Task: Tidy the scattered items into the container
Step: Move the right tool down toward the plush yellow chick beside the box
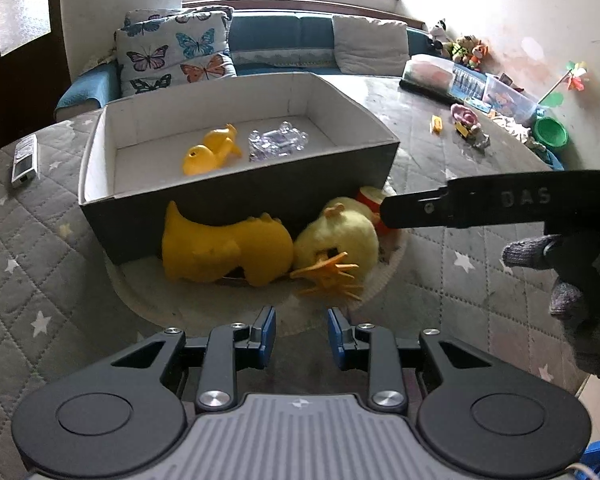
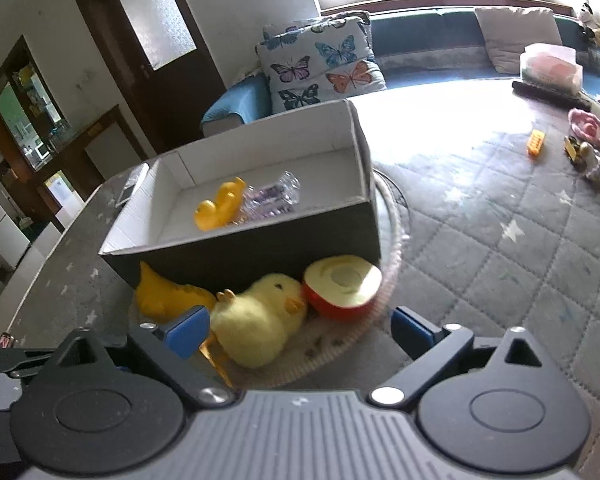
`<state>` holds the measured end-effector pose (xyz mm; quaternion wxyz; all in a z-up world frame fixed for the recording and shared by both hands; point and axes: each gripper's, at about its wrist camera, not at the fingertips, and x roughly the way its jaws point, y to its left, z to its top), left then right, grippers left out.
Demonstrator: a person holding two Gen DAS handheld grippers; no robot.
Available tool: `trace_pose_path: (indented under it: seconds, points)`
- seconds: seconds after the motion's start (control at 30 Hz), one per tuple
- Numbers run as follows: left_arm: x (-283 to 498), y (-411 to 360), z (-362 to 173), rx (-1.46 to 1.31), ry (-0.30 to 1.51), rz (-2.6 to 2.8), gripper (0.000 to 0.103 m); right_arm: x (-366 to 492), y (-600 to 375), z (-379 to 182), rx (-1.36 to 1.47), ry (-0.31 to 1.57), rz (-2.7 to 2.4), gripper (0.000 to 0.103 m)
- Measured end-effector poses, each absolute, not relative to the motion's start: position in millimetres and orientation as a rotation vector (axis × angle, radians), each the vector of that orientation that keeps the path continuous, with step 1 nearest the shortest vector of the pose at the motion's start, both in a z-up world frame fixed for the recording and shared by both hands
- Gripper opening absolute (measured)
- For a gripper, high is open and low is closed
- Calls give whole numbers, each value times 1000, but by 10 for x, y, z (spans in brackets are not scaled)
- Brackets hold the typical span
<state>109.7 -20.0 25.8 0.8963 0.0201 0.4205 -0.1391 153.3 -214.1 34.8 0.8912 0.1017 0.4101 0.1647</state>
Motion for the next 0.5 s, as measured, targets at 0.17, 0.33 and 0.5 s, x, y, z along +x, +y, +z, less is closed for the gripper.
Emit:
trace_pose_path:
  seconds: [0.17,0.33,0.5]
  points:
    - [1085,-265,241,42,878,-304,31,1559,-2194,313,229,866,329,95]
    - [1121,-276,252,36,874,-304,31,1608,-2206,311,286,886,359,92]
    - [1143,-287,298,39,858,-323,31,1694,-2137,296,354,924,393,87]
